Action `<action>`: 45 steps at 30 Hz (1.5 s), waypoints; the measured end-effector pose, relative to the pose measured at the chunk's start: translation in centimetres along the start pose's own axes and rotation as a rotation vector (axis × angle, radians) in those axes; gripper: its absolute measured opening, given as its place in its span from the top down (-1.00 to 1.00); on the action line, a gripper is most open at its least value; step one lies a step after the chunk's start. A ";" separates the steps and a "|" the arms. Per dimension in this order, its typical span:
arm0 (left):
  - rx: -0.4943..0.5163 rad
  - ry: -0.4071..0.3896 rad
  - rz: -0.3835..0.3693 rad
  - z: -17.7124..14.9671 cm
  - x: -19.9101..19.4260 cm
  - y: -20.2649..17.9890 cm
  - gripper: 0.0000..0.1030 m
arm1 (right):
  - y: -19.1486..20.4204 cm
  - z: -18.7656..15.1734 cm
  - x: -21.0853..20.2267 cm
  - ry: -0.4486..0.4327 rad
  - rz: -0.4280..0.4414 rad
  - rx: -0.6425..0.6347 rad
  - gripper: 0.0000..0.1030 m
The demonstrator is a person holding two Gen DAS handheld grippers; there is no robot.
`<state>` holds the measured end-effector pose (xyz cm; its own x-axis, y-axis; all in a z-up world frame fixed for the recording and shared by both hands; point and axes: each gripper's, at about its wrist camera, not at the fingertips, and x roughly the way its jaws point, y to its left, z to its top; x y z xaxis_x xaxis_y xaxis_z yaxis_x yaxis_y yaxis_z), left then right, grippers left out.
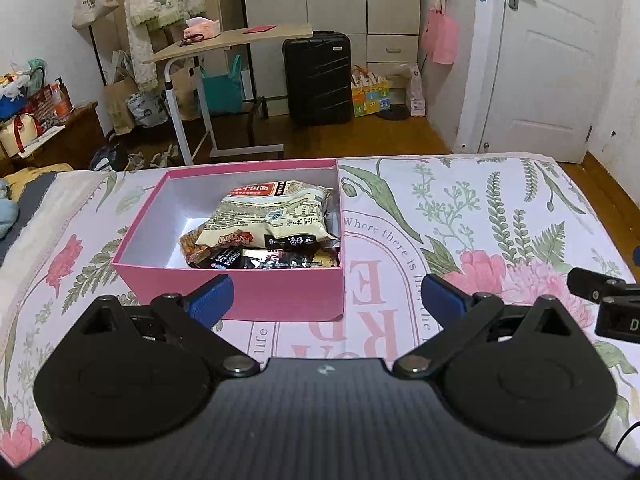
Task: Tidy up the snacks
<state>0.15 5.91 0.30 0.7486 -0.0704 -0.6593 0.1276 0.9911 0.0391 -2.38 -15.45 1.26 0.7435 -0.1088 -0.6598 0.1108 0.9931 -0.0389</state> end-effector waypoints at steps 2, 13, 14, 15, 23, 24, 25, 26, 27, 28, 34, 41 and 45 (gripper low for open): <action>0.000 0.002 0.005 -0.1 0.1 0.0 -0.97 | 0.0 0.0 -0.3 -0.002 0.003 -0.002 -0.89; -0.004 0.010 0.012 -0.3 0.4 -0.1 -0.97 | 0.8 0.1 -0.9 0.026 -0.023 -0.031 -0.89; -0.001 0.011 0.011 -0.2 0.4 -0.1 -0.98 | 0.7 0.1 -0.9 0.025 -0.018 -0.027 -0.89; 0.001 0.012 0.009 -0.3 0.4 -0.1 -0.98 | 0.7 0.1 -0.9 0.022 -0.014 -0.024 -0.89; -0.009 0.021 0.011 -0.6 0.8 -0.2 -0.98 | 0.6 -0.3 -0.2 -0.004 0.015 -0.003 -0.89; -0.013 0.023 0.011 -0.7 0.8 -0.1 -0.97 | 0.6 -0.3 -0.2 -0.001 0.023 0.001 -0.89; -0.016 0.025 0.010 -0.7 0.8 -0.1 -0.97 | 0.6 -0.3 -0.2 0.002 0.023 0.001 -0.89; -0.017 0.027 0.008 -0.8 0.8 0.0 -0.98 | 0.6 -0.4 -0.2 -0.001 0.019 0.000 -0.89; -0.018 0.030 0.008 -0.8 0.8 0.1 -0.97 | 0.6 -0.4 -0.3 -0.006 0.014 -0.003 -0.89; -0.019 0.032 0.008 -0.8 0.8 0.1 -0.97 | 0.7 -0.4 -0.3 -0.009 0.010 -0.007 -0.89; -0.038 0.039 -0.002 -0.7 0.5 0.4 -0.97 | 0.9 -0.3 -0.6 -0.022 0.000 -0.024 -0.89; -0.047 0.030 -0.002 -0.7 0.3 0.5 -0.97 | 0.8 -0.3 -0.6 -0.012 0.001 -0.021 -0.89; -0.050 0.032 -0.005 -0.7 0.4 0.6 -0.97 | 0.8 -0.4 -0.6 -0.009 0.001 -0.021 -0.89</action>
<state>0.13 6.55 -0.46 0.7268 -0.0721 -0.6831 0.0980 0.9952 -0.0008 -2.96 -14.56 1.33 0.7498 -0.1082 -0.6528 0.0962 0.9939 -0.0543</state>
